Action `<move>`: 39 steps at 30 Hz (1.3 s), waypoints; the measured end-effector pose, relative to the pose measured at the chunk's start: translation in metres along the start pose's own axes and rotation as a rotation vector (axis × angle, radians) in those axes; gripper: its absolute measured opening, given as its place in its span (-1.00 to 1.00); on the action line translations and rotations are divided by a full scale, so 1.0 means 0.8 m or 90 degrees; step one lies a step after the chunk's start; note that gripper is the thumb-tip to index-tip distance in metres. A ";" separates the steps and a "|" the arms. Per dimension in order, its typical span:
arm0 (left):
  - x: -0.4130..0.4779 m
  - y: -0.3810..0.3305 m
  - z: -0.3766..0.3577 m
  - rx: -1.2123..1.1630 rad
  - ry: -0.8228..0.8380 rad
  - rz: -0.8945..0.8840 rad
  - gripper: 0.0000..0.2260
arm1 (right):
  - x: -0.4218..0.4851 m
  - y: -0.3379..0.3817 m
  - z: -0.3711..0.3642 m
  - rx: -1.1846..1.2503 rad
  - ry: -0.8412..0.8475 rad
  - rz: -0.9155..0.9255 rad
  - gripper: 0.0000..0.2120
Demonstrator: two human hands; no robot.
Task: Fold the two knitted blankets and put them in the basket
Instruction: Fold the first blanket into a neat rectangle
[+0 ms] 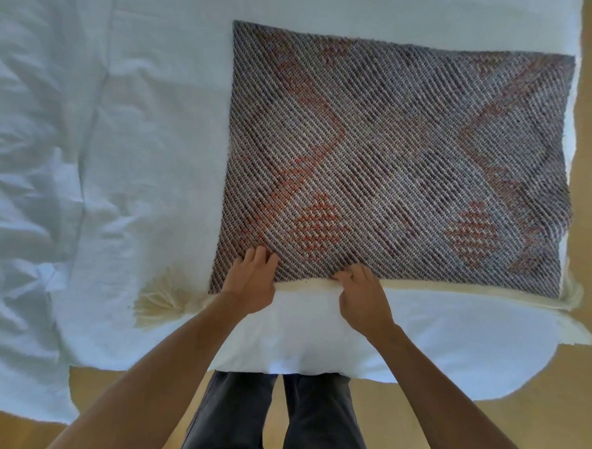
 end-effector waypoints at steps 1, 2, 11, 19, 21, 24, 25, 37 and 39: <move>0.001 -0.009 -0.002 0.006 0.005 -0.005 -0.71 | -0.005 -0.005 0.004 0.001 -0.014 -0.023 -0.67; 0.002 -0.018 -0.003 0.015 0.009 -0.013 -0.71 | -0.010 -0.011 0.009 -0.002 -0.031 -0.047 -0.66; 0.026 -0.111 0.013 0.039 -0.008 -0.063 -0.71 | -0.052 -0.147 0.060 -0.061 -0.113 -0.219 -0.54; 0.077 -0.259 0.031 0.042 -0.009 -0.019 -0.63 | -0.108 -0.327 0.094 -0.055 -0.131 -0.270 -0.52; 0.092 -0.308 0.035 0.049 -0.019 -0.012 -0.63 | -0.121 -0.370 0.104 -0.052 -0.138 -0.272 -0.54; 0.116 -0.383 0.043 0.067 -0.039 -0.020 -0.67 | -0.137 -0.426 0.113 -0.048 -0.158 -0.258 -0.57; 0.123 -0.406 0.046 0.069 -0.044 -0.024 -0.69 | -0.141 -0.441 0.115 -0.046 -0.162 -0.252 -0.60; 0.158 -0.515 0.056 0.128 -0.018 -0.097 -0.57 | -0.153 -0.498 0.112 0.016 -0.127 -0.151 -0.79; 0.150 -0.515 0.050 0.130 0.003 -0.103 -0.58 | -0.158 -0.502 0.107 0.033 -0.096 -0.144 -0.79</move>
Point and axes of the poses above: each hand's wrist, its own x-axis towards the middle knuckle, its own z-axis out of the back of the hand, y = z × x, the point moved 2 cm from there along x, towards the middle knuckle, and after that the axes turned 6 degrees about x, right-handed, at the moved point
